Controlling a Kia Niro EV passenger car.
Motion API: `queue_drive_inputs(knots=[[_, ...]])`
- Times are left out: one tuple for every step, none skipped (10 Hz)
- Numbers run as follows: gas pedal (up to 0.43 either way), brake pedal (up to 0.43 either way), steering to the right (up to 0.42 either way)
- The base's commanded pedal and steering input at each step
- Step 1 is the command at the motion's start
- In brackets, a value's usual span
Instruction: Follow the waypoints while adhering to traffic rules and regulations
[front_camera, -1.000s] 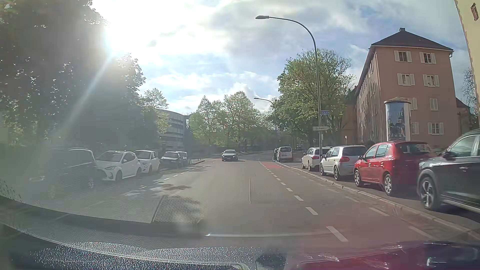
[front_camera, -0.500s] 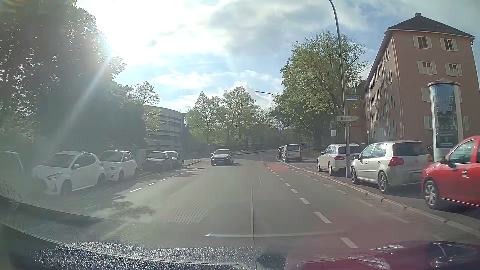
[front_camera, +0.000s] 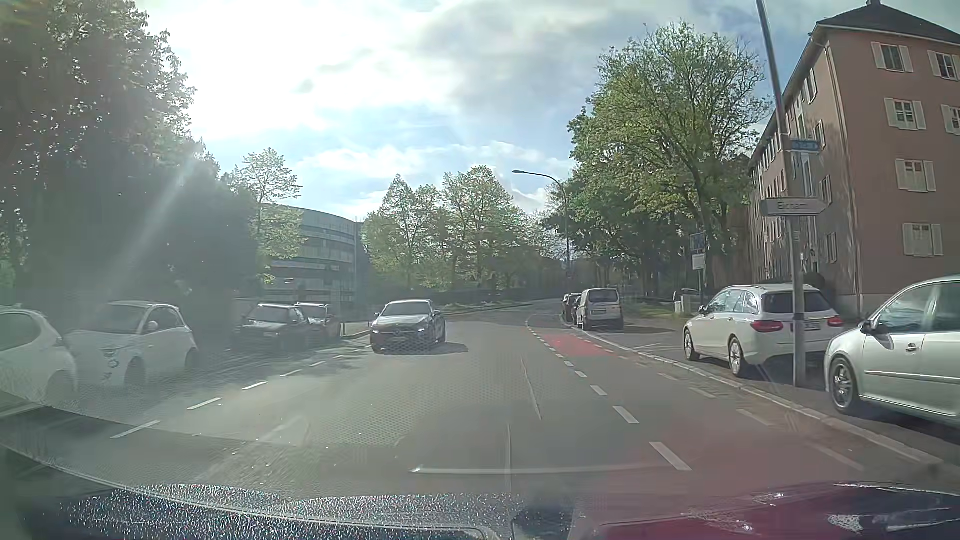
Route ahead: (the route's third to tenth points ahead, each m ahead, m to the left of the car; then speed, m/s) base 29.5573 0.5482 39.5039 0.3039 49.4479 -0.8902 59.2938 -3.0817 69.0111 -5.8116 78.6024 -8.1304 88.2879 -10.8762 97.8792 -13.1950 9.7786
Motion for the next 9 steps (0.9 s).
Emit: queue_drive_inputs(knots=[[0.079, 0.000, 0.001], [0.079, 0.000, 0.001], [0.079, 0.000, 0.001], [0.079, 0.000, 0.001], [0.079, 0.000, 0.001], [0.079, 0.000, 0.001], [0.079, 0.000, 0.001], [0.079, 0.000, 0.001], [0.079, 0.000, 0.001]])
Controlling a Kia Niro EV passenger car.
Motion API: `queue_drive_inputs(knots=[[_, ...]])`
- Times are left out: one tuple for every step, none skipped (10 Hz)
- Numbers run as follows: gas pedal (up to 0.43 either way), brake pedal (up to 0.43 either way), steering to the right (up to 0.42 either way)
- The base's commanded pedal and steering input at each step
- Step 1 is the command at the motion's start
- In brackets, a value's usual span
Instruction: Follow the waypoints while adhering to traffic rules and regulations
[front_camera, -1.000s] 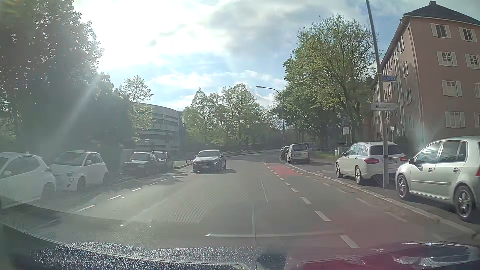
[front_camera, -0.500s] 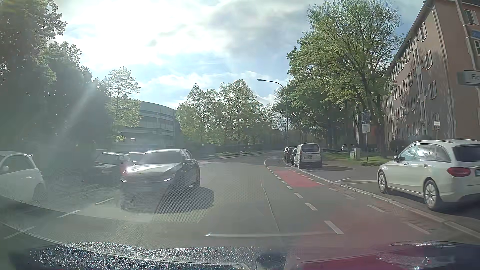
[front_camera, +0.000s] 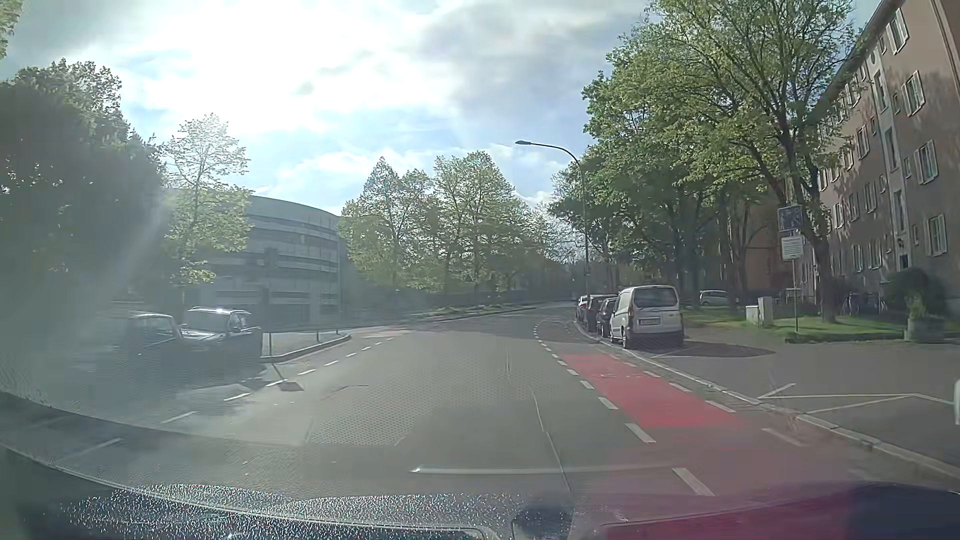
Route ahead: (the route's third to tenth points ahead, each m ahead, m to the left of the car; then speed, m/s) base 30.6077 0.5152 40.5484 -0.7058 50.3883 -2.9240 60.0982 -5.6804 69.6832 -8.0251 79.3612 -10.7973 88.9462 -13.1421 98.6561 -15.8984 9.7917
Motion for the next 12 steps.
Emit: queue_drive_inputs(knots=[[0.079, 0.000, 0.001], [0.079, 0.000, 0.001], [0.079, 0.000, 0.001], [0.079, 0.000, 0.001], [0.079, 0.000, 0.001], [0.079, 0.000, 0.001], [0.079, 0.000, 0.001], [0.079, 0.000, 0.001], [0.079, 0.000, 0.001], [0.079, 0.000, 0.001], [0.079, 0.000, 0.001], [0.079, 0.000, 0.001]])
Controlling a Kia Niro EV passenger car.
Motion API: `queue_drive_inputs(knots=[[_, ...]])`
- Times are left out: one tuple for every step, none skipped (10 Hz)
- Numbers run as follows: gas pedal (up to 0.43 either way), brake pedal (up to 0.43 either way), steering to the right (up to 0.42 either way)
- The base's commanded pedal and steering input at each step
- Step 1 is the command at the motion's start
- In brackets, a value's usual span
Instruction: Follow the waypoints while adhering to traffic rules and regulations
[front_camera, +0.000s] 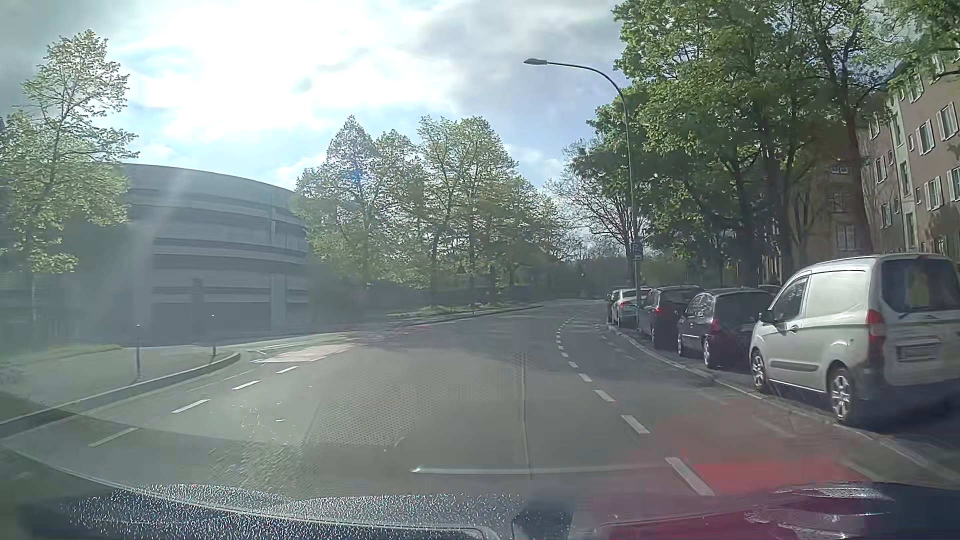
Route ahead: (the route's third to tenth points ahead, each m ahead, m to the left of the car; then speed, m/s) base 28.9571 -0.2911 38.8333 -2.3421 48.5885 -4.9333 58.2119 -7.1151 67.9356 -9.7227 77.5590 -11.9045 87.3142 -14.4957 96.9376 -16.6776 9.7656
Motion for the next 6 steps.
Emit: queue_drive_inputs(knots=[[0.079, 0.000, 0.001], [0.079, 0.000, 0.002], [0.079, 0.000, 0.004], [0.079, 0.000, 0.008], [0.079, 0.000, 0.011], [0.079, 0.000, 0.013]])
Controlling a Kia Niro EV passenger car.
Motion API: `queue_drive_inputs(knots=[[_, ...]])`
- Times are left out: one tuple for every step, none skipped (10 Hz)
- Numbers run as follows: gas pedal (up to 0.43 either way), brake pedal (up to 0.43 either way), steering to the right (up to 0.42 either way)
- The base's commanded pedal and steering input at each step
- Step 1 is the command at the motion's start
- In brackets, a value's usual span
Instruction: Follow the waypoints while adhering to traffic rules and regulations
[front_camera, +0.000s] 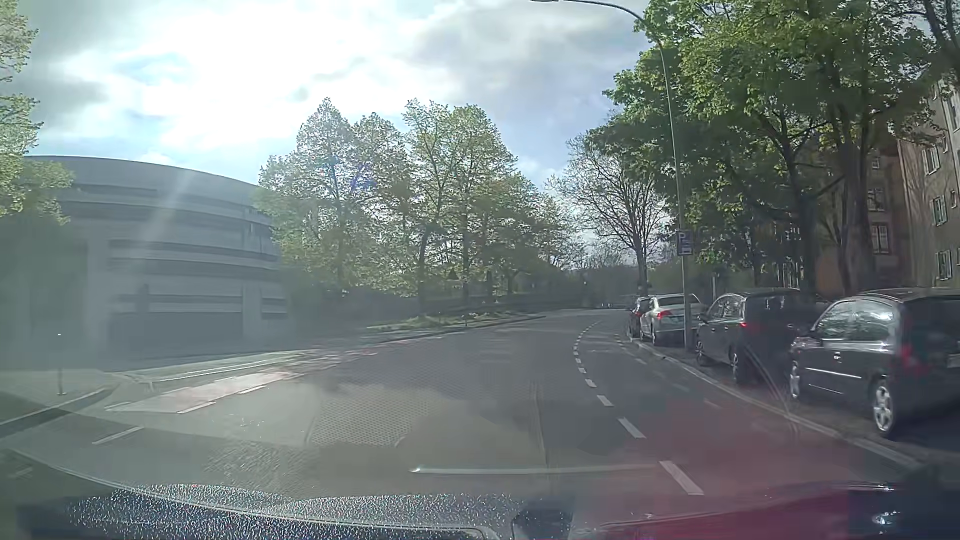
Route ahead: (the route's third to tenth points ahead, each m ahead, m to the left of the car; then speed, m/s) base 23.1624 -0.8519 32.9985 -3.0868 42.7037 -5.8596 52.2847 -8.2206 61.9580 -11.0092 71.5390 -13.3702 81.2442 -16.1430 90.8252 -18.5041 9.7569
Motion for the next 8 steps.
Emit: queue_drive_inputs(knots=[[0.079, 0.000, 0.016], [0.079, 0.000, 0.019], [0.079, 0.000, 0.021], [0.079, 0.000, 0.024], [0.079, 0.000, 0.025], [0.079, 0.000, 0.026], [0.079, 0.000, 0.028], [0.079, 0.000, 0.033]])
